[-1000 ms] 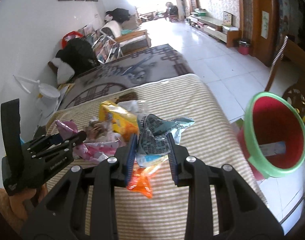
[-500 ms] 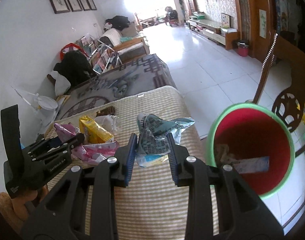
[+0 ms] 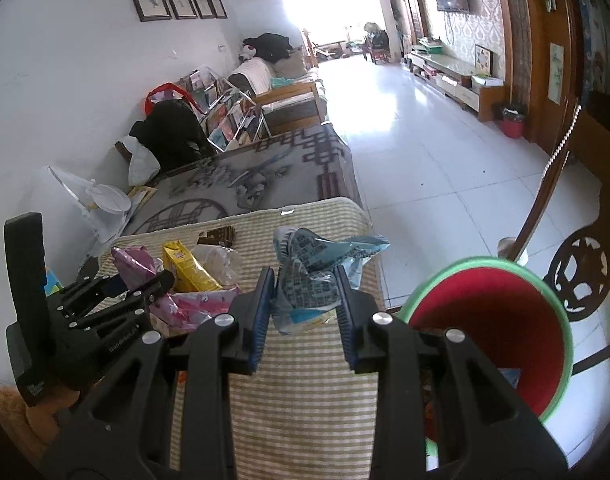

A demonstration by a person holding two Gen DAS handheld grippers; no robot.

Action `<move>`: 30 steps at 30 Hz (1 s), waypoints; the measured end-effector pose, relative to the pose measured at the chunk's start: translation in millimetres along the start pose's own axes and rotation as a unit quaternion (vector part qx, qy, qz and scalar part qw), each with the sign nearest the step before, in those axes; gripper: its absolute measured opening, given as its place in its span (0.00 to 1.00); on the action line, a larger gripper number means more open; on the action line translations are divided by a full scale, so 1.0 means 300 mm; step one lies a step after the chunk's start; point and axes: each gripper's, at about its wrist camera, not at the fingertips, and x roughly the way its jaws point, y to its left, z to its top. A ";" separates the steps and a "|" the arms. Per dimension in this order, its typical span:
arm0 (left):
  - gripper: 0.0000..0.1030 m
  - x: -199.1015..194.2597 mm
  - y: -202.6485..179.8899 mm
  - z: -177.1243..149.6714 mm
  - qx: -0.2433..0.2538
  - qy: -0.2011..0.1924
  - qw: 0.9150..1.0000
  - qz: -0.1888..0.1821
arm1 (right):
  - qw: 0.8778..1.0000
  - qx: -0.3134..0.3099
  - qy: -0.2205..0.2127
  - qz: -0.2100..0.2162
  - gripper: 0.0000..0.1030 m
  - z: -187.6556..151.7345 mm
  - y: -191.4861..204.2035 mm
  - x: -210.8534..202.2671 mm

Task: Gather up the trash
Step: 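Carry the blue-grey wrapper into the red bucket with the right tool while the left tool holds the pink wrapper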

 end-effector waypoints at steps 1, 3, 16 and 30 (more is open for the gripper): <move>0.34 0.001 -0.006 0.002 0.000 0.000 1.000 0.000 | 1.000 0.000 -0.001 0.000 0.29 0.005 -0.008 -0.002; 0.34 0.004 -0.023 0.007 0.001 0.003 1.000 -0.001 | 1.000 0.002 -0.003 -0.003 0.29 0.008 -0.028 -0.007; 0.35 0.028 -0.228 0.014 0.039 0.013 0.998 -0.050 | 0.998 0.041 -0.005 -0.054 0.29 -0.034 -0.215 -0.078; 0.35 0.121 -0.430 -0.003 0.099 0.051 0.990 -0.089 | 0.983 0.122 0.041 -0.131 0.35 -0.138 -0.475 -0.012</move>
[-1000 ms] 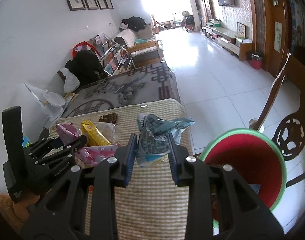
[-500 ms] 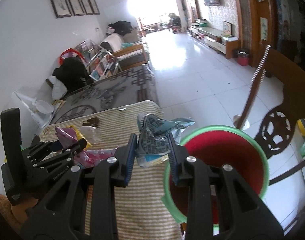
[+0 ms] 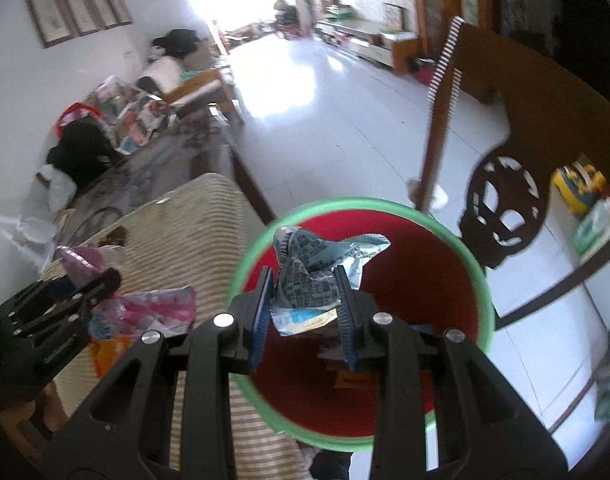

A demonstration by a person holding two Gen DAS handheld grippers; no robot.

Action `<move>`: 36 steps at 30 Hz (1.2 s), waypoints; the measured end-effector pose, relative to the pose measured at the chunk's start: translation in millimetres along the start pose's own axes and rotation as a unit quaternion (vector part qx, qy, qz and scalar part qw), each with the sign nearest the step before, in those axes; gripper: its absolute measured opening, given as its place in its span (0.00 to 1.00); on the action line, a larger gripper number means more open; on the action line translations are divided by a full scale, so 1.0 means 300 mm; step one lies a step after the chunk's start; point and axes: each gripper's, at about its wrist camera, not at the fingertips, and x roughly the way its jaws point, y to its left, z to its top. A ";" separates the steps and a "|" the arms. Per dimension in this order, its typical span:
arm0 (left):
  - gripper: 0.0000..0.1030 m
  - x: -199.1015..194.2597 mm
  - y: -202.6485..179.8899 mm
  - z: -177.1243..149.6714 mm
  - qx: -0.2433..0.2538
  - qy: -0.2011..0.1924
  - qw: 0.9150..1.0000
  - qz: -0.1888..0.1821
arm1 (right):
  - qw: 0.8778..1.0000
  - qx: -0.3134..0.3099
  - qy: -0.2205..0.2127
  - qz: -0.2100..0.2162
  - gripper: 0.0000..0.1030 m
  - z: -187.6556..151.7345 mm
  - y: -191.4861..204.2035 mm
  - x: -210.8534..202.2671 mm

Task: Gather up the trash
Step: 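Carry the blue-grey wrapper into the red bucket with the right tool while the left tool holds the pink wrapper, then open the left tool to drop the pink wrapper while the right tool releases the blue-grey wrapper into the bucket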

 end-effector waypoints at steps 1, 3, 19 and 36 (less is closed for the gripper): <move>0.35 0.018 -0.018 0.001 0.008 0.008 1.000 -0.002 | 1.000 0.010 0.001 -0.001 0.42 0.001 -0.023 0.002; 0.35 0.045 -0.046 0.010 0.021 0.020 1.000 -0.007 | 0.999 0.031 -0.010 -0.012 0.70 -0.002 -0.060 -0.019; 0.35 0.172 -0.471 0.149 0.120 0.021 0.986 -0.115 | 0.981 0.136 -0.098 -0.099 0.73 -0.054 -0.335 -0.293; 0.71 0.022 -0.239 0.077 0.080 -0.015 0.994 -0.077 | 0.991 0.089 -0.087 -0.048 0.81 -0.025 -0.170 -0.241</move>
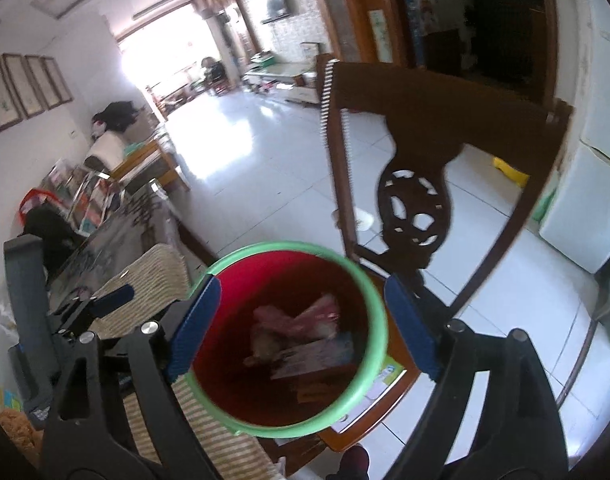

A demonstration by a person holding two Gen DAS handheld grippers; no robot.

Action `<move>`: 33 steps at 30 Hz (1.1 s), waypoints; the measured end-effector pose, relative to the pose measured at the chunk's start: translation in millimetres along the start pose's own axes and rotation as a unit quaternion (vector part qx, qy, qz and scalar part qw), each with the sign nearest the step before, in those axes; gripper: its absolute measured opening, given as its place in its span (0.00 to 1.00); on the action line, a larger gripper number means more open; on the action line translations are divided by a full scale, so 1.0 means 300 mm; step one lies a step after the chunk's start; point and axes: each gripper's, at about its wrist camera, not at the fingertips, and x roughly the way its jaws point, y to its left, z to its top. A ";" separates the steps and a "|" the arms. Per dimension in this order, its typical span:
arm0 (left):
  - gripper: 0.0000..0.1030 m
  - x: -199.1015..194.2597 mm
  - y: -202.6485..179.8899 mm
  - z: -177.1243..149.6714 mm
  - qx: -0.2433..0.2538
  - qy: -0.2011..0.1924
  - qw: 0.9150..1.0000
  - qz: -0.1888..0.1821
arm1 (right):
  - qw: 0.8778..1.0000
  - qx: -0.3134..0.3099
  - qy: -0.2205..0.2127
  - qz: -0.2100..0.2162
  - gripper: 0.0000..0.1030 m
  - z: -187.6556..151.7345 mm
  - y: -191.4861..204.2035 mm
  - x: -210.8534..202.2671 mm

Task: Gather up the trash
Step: 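Open the left tool to drop the pink wrapper while the right tool releases the blue-grey wrapper into the bucket, then grasp the white printed paper cup with the left tool while the right tool grasps the orange chip bag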

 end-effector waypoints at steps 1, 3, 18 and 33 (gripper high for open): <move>0.71 -0.012 0.028 -0.012 -0.012 0.000 1.000 0.006 | 1.000 -0.006 0.005 0.006 0.81 -0.004 0.020 0.008; 0.71 -0.039 0.096 -0.050 -0.039 0.001 0.999 0.022 | 1.000 -0.015 0.012 0.018 0.82 -0.011 0.058 0.024; 0.71 -0.281 0.670 -0.481 -0.277 0.010 0.945 0.174 | 0.971 -0.166 0.096 0.141 0.83 -0.200 0.592 0.152; 0.85 -0.382 1.183 -0.769 -0.143 0.044 0.958 0.244 | 0.959 -0.193 0.137 0.157 0.85 -0.429 0.960 0.134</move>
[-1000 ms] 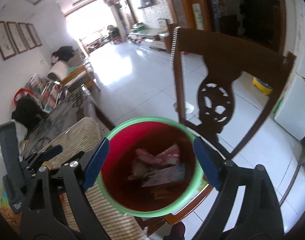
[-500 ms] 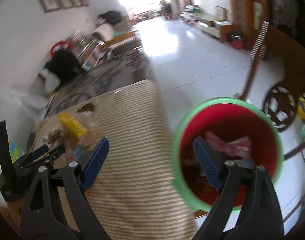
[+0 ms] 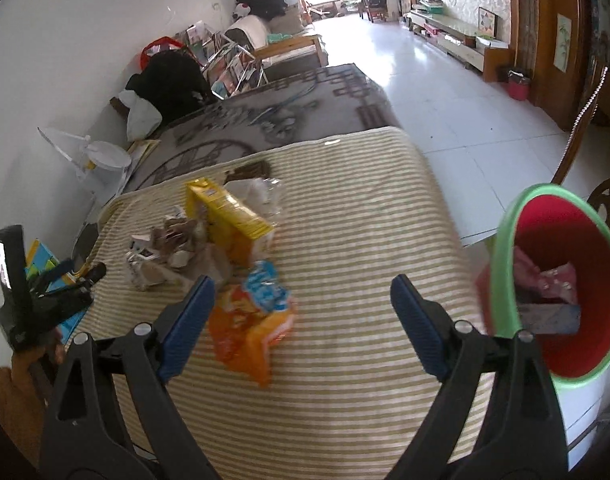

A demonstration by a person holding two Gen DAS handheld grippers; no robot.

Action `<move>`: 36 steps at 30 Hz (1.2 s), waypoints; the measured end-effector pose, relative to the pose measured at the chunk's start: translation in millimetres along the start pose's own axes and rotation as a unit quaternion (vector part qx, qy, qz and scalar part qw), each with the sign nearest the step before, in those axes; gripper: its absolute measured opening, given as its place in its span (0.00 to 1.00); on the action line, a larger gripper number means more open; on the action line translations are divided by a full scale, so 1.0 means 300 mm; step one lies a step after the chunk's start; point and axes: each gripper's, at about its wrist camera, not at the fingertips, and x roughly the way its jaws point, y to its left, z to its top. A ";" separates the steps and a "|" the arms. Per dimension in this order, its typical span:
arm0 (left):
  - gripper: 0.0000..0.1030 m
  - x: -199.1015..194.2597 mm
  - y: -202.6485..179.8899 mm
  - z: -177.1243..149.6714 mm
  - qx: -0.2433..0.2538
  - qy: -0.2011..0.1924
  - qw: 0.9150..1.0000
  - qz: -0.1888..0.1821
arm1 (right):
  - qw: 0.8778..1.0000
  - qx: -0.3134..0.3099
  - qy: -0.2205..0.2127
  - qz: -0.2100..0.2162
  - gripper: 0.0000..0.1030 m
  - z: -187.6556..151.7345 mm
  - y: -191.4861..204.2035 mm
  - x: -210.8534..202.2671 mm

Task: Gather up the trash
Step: 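Grasp the white printed paper cup with the left tool while the right tool grasps the orange chip bag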

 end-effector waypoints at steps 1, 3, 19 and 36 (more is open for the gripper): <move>0.86 0.023 0.003 0.003 0.038 -0.003 0.999 -0.010 | 1.000 0.002 0.004 0.000 0.85 -0.006 0.023 0.010; 0.89 0.082 -0.015 0.004 0.121 0.005 0.992 -0.037 | 1.000 0.009 0.010 -0.003 0.86 -0.016 0.063 0.031; 0.70 0.379 -0.031 0.056 0.271 0.091 0.944 -0.163 | 0.990 0.124 0.055 -0.040 0.88 -0.115 0.094 0.158; 0.64 0.214 0.264 -0.048 -0.177 0.083 0.957 -0.215 | 0.981 0.153 0.101 -0.057 0.88 -0.078 0.110 0.420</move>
